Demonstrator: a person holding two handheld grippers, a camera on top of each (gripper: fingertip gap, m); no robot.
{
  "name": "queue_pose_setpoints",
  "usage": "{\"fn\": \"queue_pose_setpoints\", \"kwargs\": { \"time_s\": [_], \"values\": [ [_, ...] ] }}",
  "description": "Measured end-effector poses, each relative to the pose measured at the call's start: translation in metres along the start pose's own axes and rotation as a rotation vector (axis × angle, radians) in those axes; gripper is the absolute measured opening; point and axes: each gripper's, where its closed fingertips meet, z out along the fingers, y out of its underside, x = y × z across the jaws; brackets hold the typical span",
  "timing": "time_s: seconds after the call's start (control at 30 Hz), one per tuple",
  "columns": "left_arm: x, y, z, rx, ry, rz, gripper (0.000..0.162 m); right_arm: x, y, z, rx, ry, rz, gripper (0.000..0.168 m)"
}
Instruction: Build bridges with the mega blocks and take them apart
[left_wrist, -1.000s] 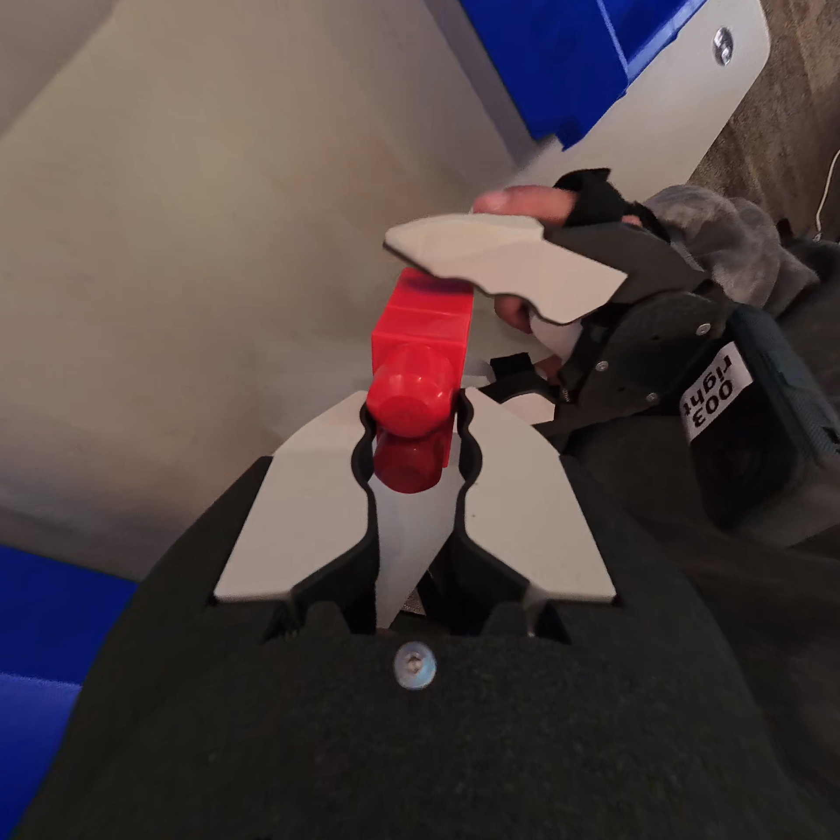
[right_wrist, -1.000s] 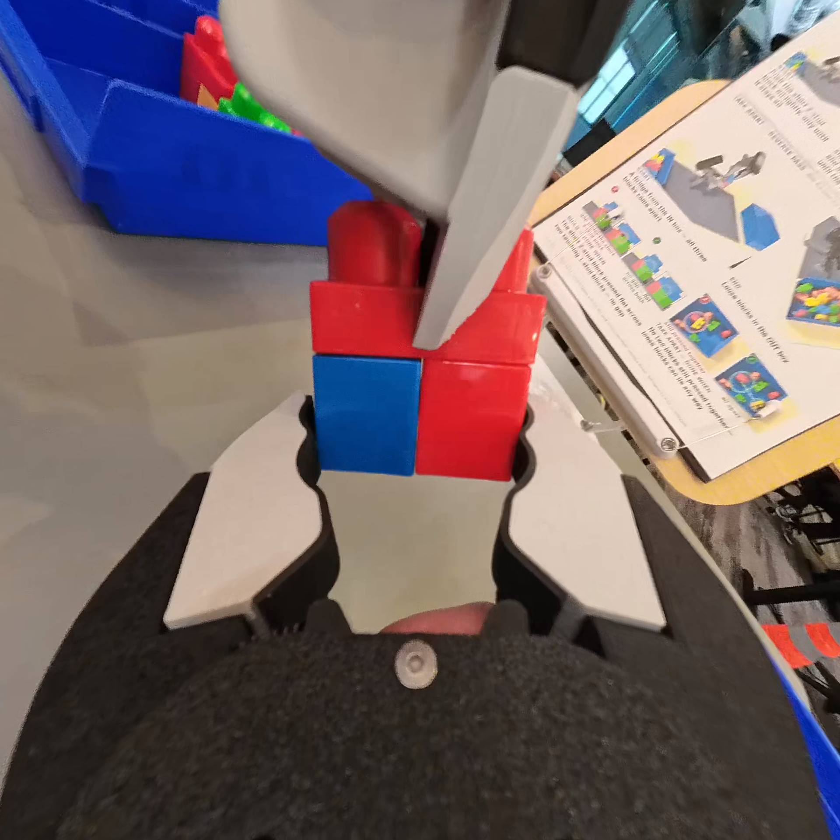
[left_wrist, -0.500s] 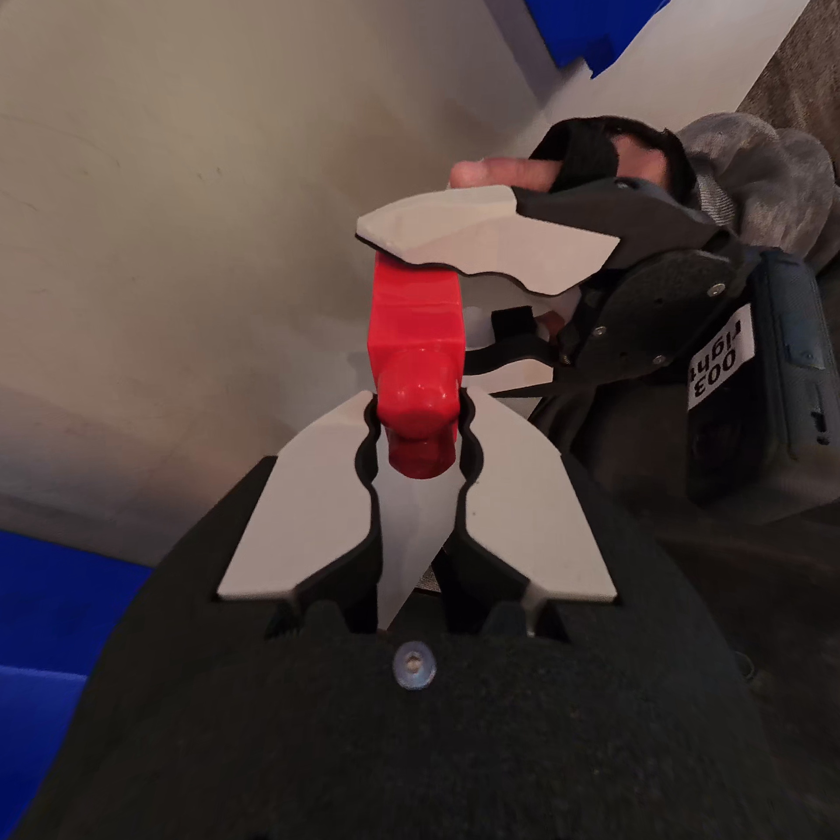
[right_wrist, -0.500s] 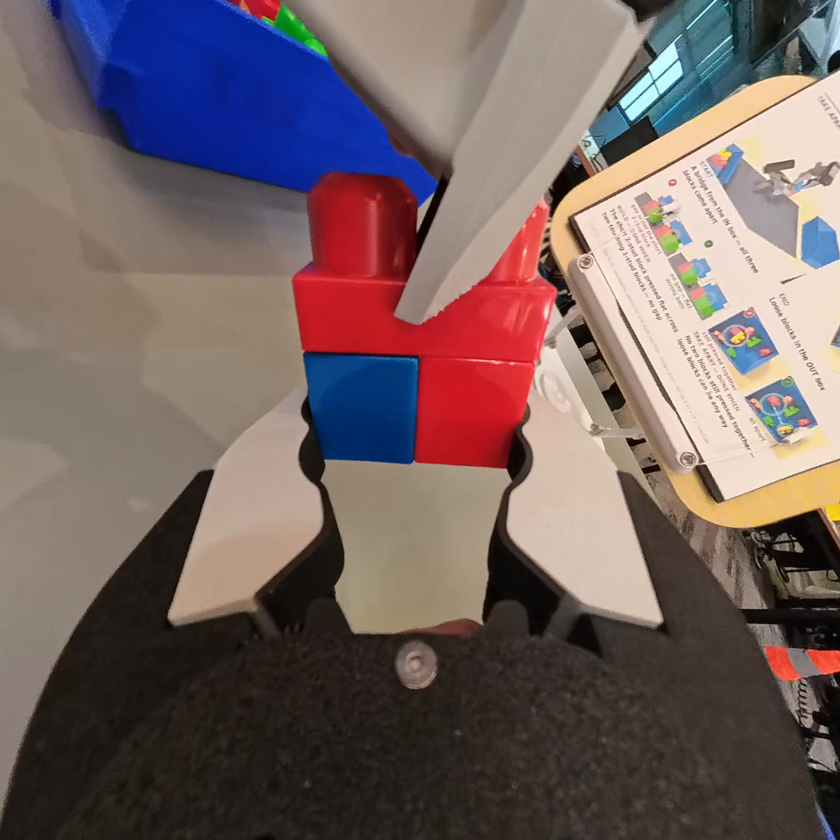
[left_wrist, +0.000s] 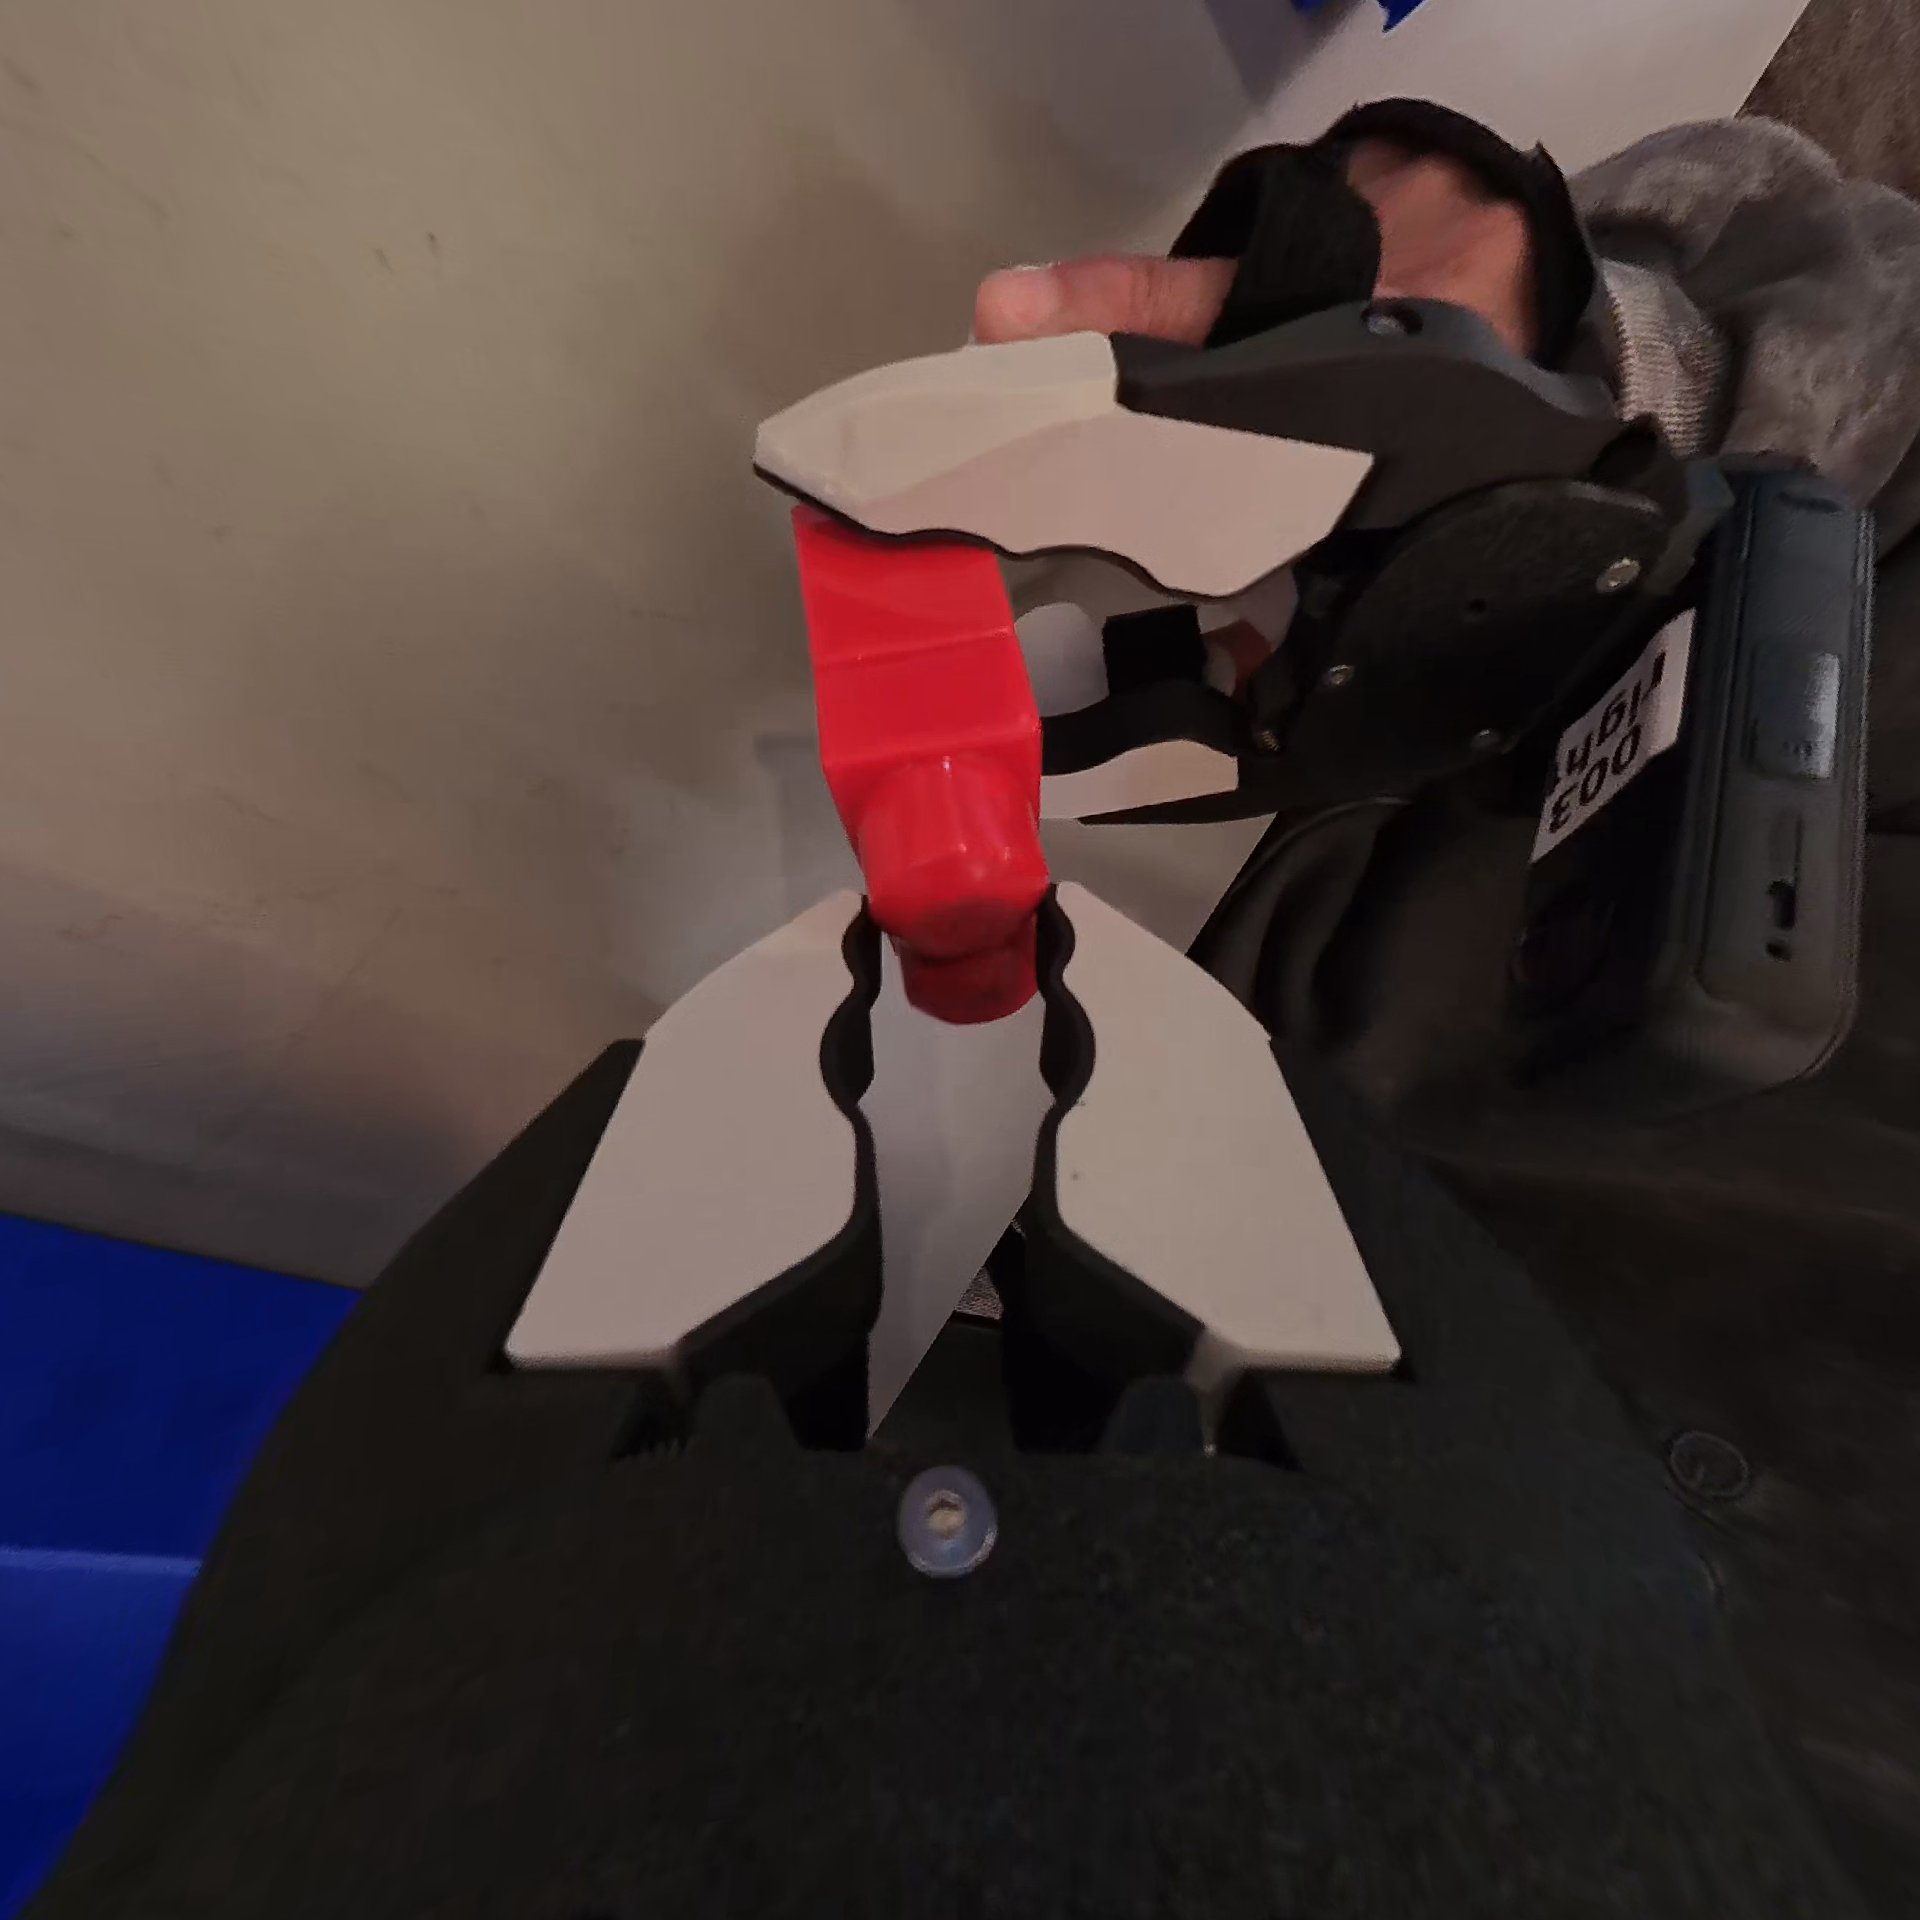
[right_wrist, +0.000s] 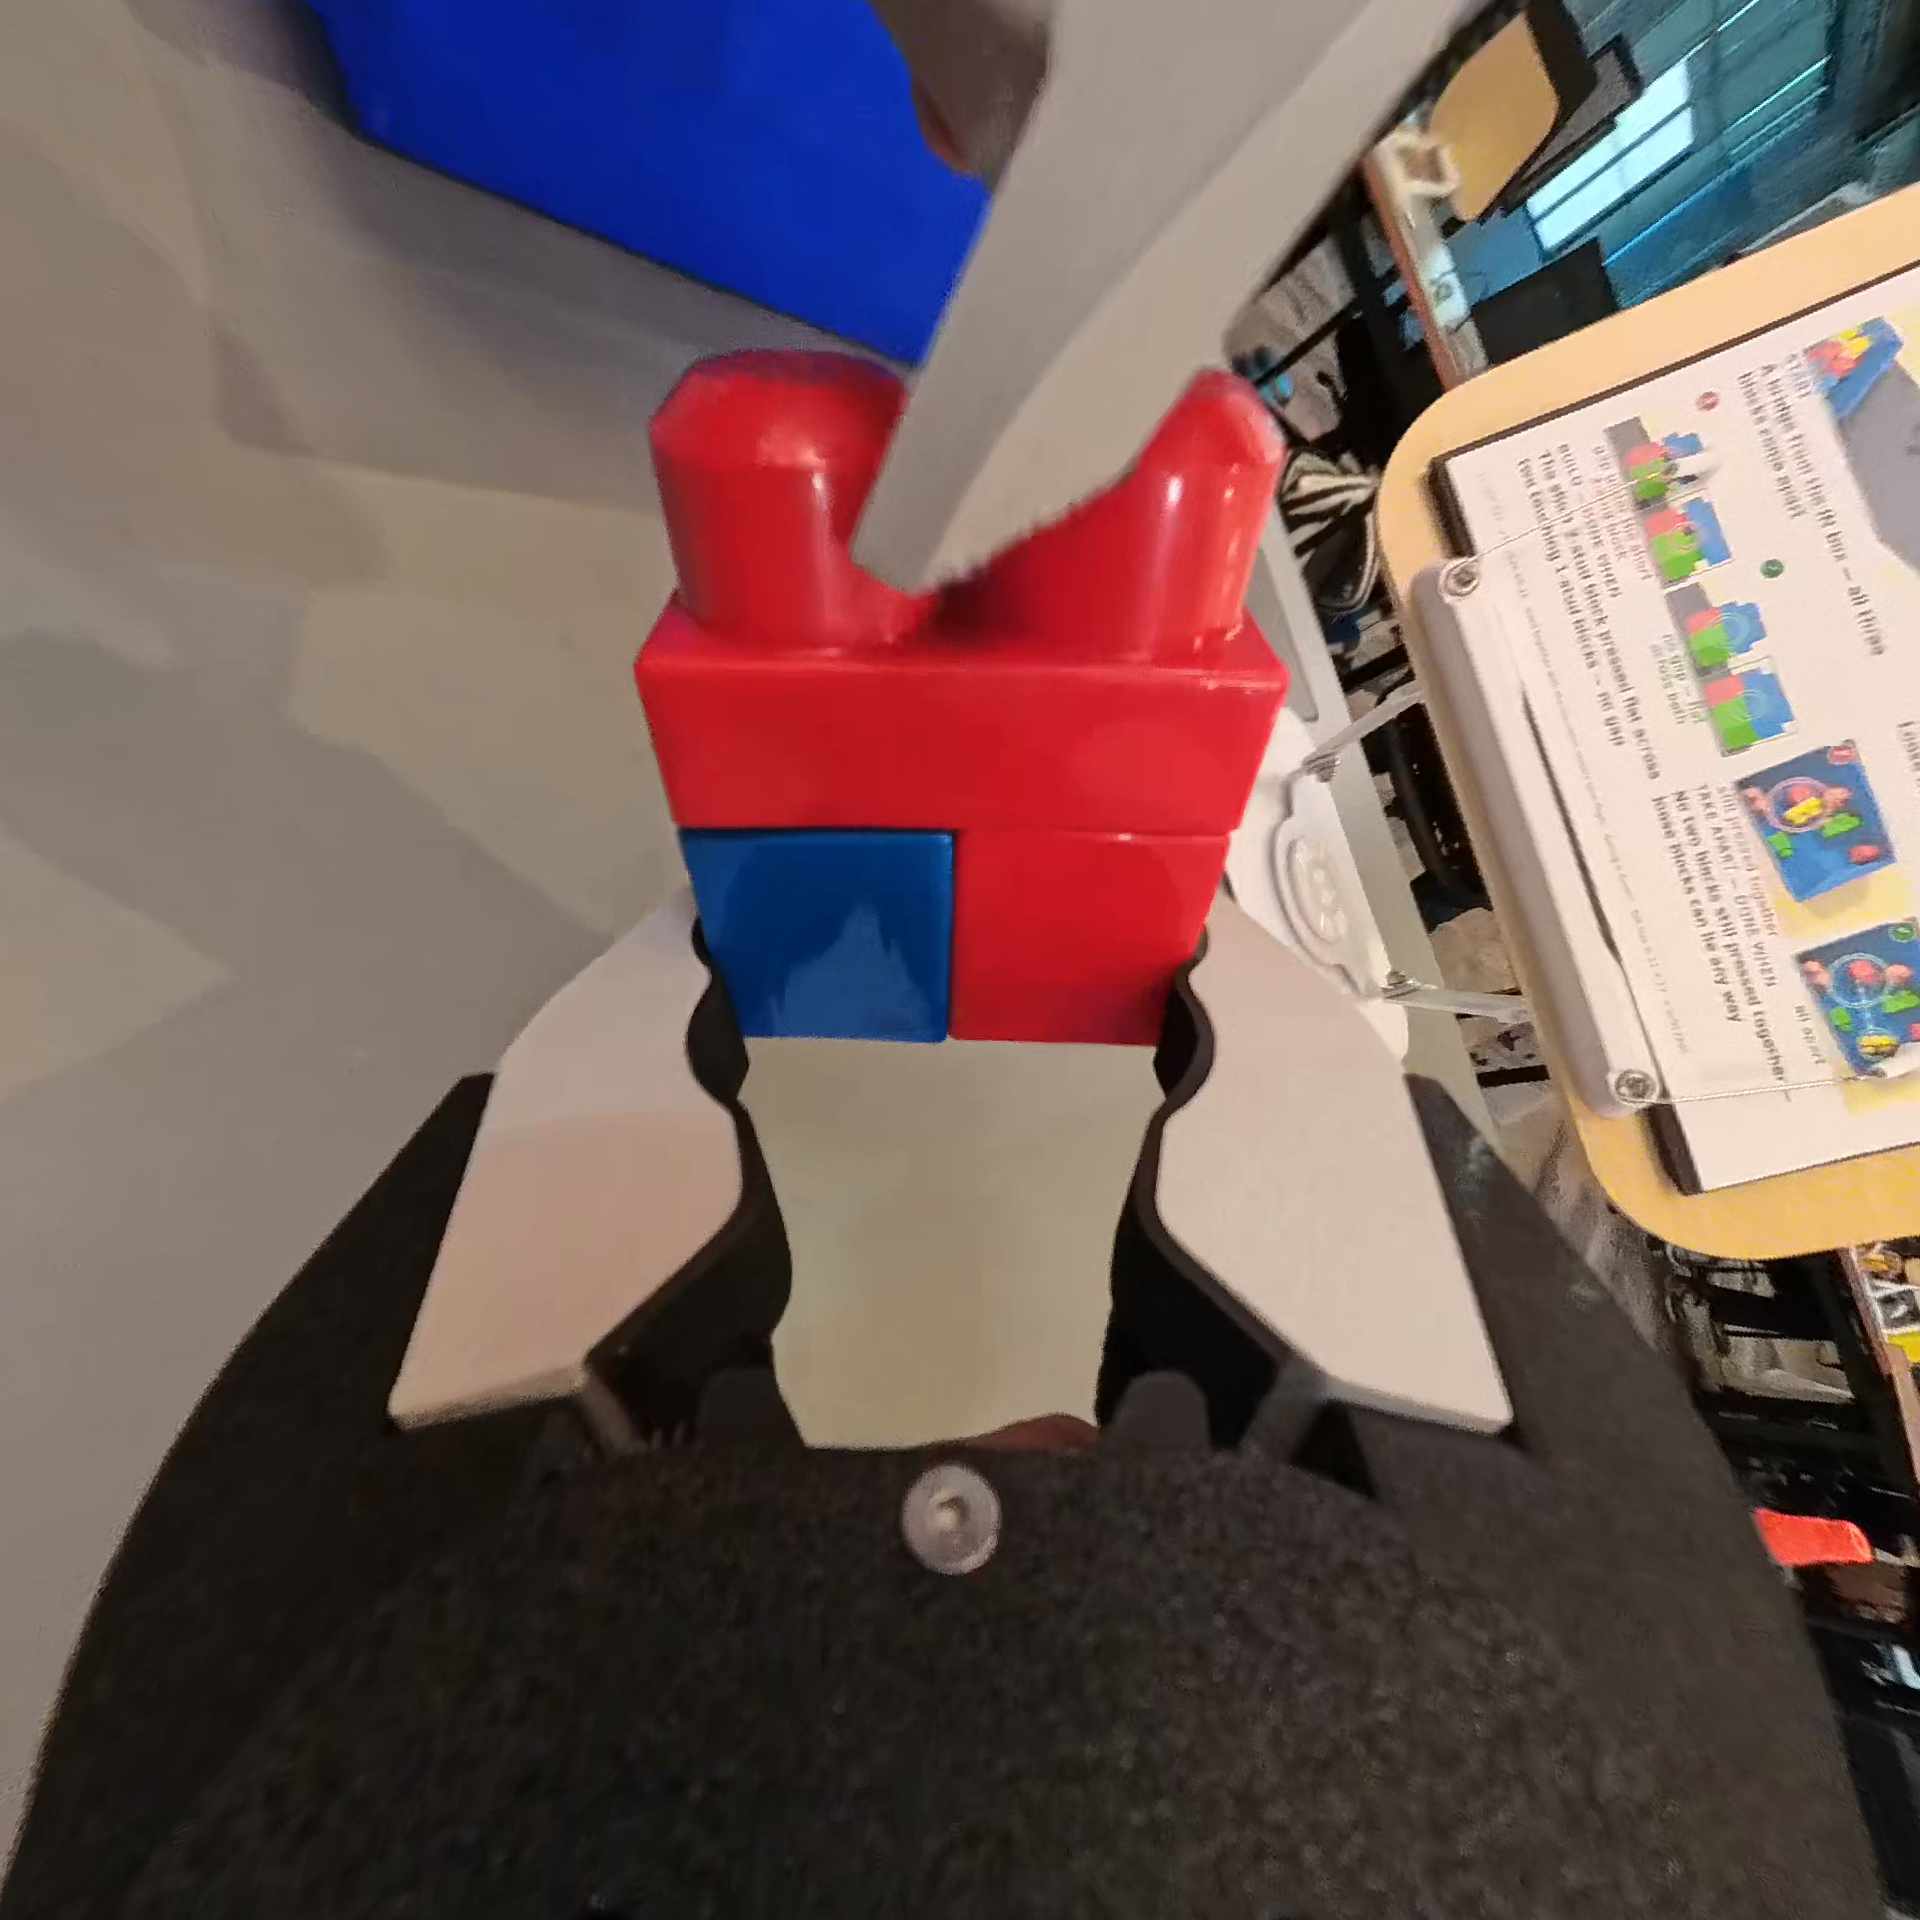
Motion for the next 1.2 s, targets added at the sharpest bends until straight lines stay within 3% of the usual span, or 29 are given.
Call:
{"fn": "queue_pose_setpoints", "kwargs": {
  "time_s": [0.03,0.07,0.13,0.3,0.33,0.4,0.47,0.57,0.8,0.9,1.2],
  "values": [
    [0.0,-0.001,-0.002,0.015,0.009,-0.005,0.024,-0.001,0.011,0.002,-0.034,-0.001,-0.009,0.079],
    [-0.003,-0.004,-0.012,0.051,0.012,-0.017,0.0,-0.003,0.037,0.009,-0.137,-0.003,-0.016,0.079],
    [-0.013,-0.007,-0.038,0.131,-0.023,0.018,0.0,-0.01,0.065,0.012,-0.13,-0.016,0.007,0.079],
    [-0.01,-0.01,-0.045,0.209,0.037,0.043,0.0,0.003,0.021,-0.005,-0.004,-0.018,0.2,0.079],
    [-0.007,-0.009,-0.037,0.194,0.043,0.047,0.009,0.007,0.015,-0.006,0.027,-0.036,0.278,0.079],
    [-0.004,-0.007,-0.021,0.17,0.021,0.047,0.044,0.014,0.01,-0.009,0.048,-0.03,0.349,0.079],
    [-0.004,-0.013,-0.01,0.202,-0.028,0.03,0.065,0.02,0.01,-0.012,0.035,0.002,0.361,0.079],
    [-0.011,-0.032,-0.011,0.275,-0.105,-0.01,0.068,0.024,0.011,-0.013,0.009,0.034,0.387,0.079],
    [-0.003,-0.053,0.004,0.268,-0.128,0.007,0.06,0.021,0.018,-0.012,-0.027,0.054,0.399,0.079],
    [0.001,-0.054,0.015,0.236,-0.128,0.028,0.034,0.021,0.02,-0.013,-0.051,0.064,0.387,0.079],
    [0.0,-0.051,0.017,0.216,-0.089,0.002,0.033,0.016,0.019,-0.011,-0.022,0.015,0.37,0.078]
  ]
}}
